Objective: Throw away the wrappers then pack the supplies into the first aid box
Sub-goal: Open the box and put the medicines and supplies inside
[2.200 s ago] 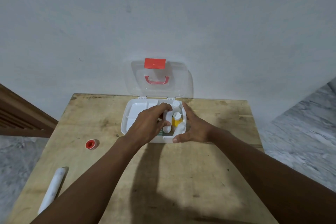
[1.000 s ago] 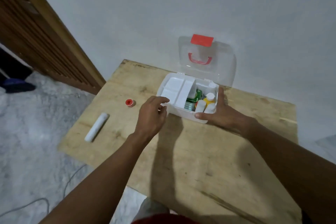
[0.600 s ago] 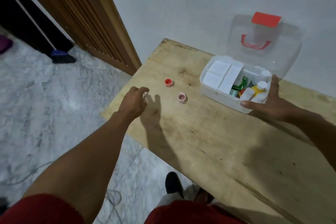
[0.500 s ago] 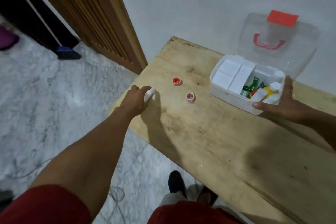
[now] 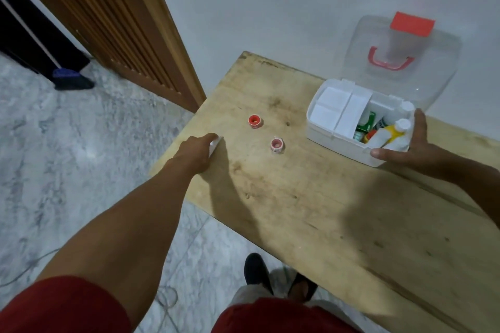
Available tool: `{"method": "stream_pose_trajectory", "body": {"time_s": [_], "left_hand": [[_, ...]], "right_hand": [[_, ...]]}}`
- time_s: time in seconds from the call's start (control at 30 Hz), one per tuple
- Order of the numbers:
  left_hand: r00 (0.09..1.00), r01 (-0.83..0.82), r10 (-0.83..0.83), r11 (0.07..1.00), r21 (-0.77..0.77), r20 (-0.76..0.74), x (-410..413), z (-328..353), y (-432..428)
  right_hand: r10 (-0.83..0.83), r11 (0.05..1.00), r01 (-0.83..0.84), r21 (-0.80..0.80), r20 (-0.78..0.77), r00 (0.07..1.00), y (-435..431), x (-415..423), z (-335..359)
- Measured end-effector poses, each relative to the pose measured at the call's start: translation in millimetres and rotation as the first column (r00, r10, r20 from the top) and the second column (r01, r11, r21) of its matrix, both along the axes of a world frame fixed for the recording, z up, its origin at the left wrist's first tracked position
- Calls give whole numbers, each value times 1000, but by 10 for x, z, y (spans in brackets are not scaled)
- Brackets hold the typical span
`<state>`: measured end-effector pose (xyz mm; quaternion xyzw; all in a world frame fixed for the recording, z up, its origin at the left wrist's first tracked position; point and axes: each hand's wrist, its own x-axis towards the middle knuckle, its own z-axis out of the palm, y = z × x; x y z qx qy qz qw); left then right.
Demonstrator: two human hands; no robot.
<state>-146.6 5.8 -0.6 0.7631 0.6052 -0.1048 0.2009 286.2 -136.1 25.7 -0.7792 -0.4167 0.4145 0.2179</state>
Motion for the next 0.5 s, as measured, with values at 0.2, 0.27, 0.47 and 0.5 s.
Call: {"method": "stream_pose_trajectory", "body": {"time_s": [0.2, 0.27, 0.47, 0.5], "left_hand": [[900, -116, 147, 988, -101, 411, 459, 348, 109], [824, -67, 155, 982, -179, 545, 739, 510, 128], [751, 128, 69, 961, -247, 657, 1628, 803, 105], [750, 146, 56, 958, -248, 659, 1744, 824, 97]], "right_hand": [[6, 1000, -5, 14, -42, 999, -5, -8, 5], [7, 1000, -6, 11, -57, 998, -23, -4, -7], [47, 997, -41, 63, -95, 994, -39, 68, 14], [44, 997, -37, 64, -112, 993, -49, 78, -6]]}}
